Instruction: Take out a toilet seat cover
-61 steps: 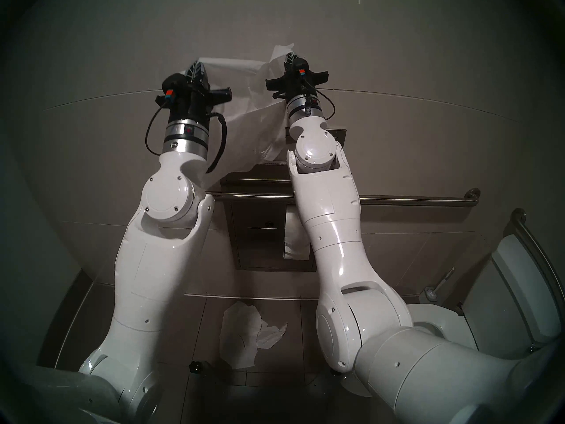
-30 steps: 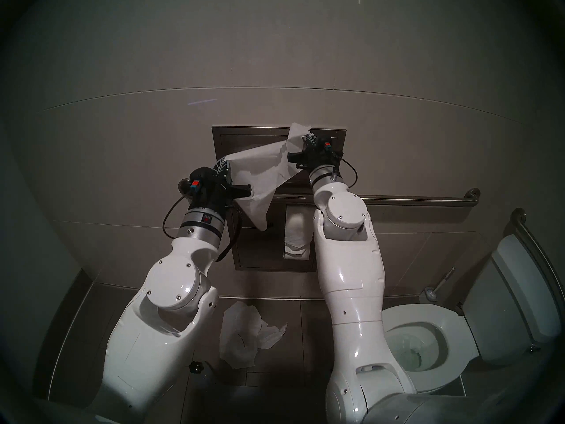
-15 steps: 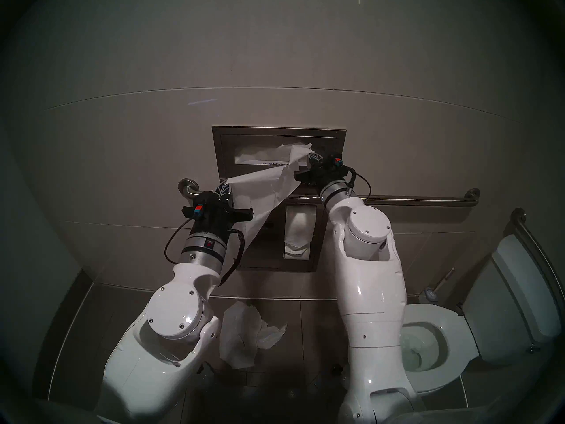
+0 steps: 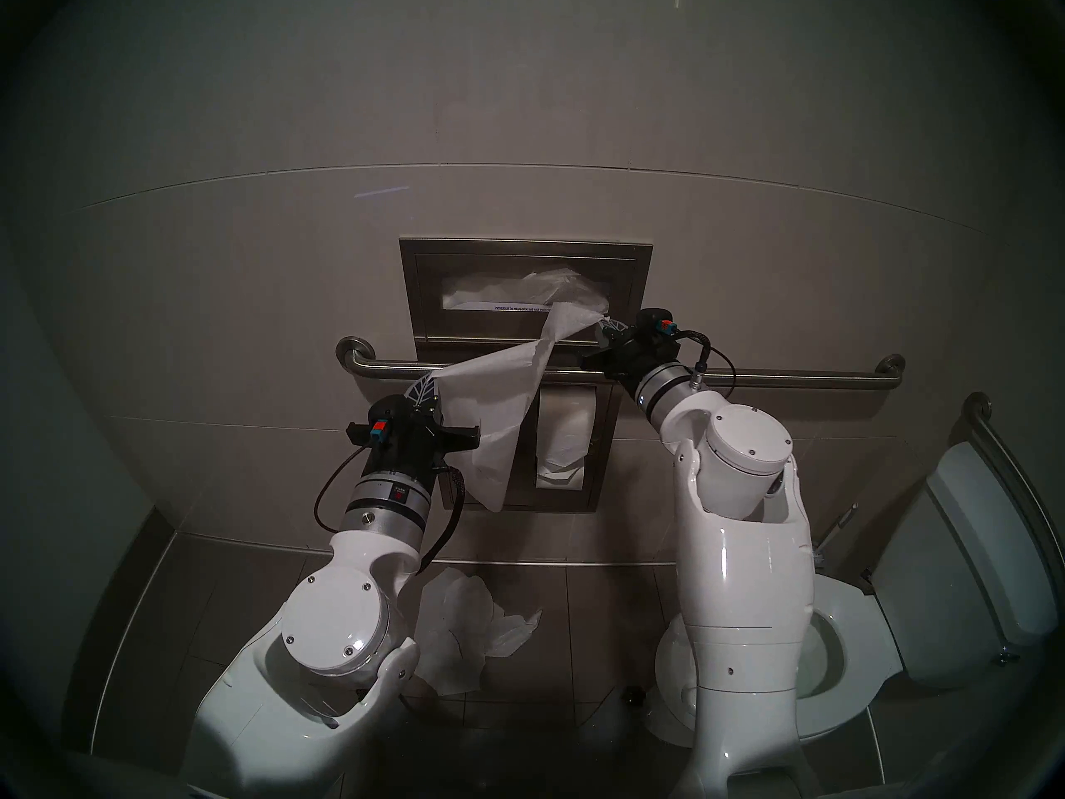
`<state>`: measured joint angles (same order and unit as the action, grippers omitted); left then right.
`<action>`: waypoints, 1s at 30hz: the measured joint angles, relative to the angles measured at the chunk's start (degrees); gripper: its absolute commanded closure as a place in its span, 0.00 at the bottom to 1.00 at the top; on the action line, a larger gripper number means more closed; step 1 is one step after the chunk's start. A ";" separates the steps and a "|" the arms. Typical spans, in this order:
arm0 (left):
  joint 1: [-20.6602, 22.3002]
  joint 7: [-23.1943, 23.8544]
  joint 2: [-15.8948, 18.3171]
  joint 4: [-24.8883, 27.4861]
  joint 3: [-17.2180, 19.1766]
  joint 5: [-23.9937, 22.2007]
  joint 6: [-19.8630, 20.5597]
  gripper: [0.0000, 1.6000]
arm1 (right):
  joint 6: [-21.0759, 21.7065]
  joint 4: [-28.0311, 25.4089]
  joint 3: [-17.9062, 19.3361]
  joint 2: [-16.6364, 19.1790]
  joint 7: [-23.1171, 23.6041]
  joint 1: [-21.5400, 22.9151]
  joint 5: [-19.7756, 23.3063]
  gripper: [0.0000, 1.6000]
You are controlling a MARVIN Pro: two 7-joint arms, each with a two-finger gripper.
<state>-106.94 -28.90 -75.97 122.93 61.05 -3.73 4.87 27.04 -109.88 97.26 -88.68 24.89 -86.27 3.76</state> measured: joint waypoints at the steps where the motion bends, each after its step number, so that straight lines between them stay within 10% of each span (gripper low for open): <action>1: 0.04 -0.53 0.23 0.00 -0.28 -0.25 0.01 1.00 | 1.56 -0.70 0.34 0.33 0.48 -0.21 0.19 1.00; 20: 1.84 -6.31 -0.29 1.00 -0.30 -4.30 2.72 1.00 | 11.56 -1.72 1.53 4.07 8.20 2.53 3.25 1.00; 22: 1.90 -6.34 -0.33 1.28 -0.23 -4.73 3.15 1.00 | 11.43 -1.54 1.59 4.07 8.54 2.89 3.56 0.58; 30: 2.11 -5.71 -0.43 2.34 -0.11 -6.56 4.90 1.00 | 10.94 -0.64 2.08 3.58 9.70 4.26 4.91 0.58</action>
<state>-104.82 -34.61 -76.39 125.27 60.94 -10.29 9.77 37.99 -110.52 99.34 -85.10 34.60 -82.00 8.66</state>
